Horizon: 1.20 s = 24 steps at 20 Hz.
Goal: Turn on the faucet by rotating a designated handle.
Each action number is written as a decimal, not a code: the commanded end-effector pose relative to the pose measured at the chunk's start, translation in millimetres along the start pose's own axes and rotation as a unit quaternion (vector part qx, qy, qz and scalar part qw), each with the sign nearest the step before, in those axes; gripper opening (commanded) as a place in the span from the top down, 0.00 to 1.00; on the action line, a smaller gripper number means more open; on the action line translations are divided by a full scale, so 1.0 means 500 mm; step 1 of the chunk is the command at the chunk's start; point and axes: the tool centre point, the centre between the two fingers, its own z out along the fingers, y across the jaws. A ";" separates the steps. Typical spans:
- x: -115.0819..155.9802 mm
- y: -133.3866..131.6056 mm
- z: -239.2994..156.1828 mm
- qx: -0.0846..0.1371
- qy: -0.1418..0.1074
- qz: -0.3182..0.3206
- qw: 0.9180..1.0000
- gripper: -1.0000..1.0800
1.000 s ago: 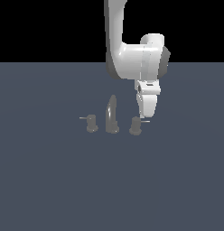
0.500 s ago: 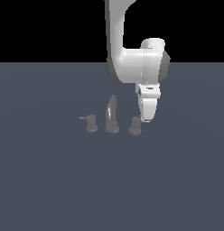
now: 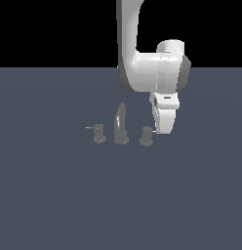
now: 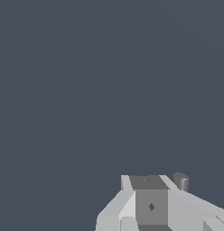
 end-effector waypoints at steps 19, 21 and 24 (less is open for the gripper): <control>-0.003 0.090 0.000 -0.001 0.004 0.009 1.000 1.00; -0.020 0.099 0.000 -0.002 0.003 0.008 1.000 1.00; -0.046 0.113 0.000 -0.003 0.002 0.006 1.000 1.00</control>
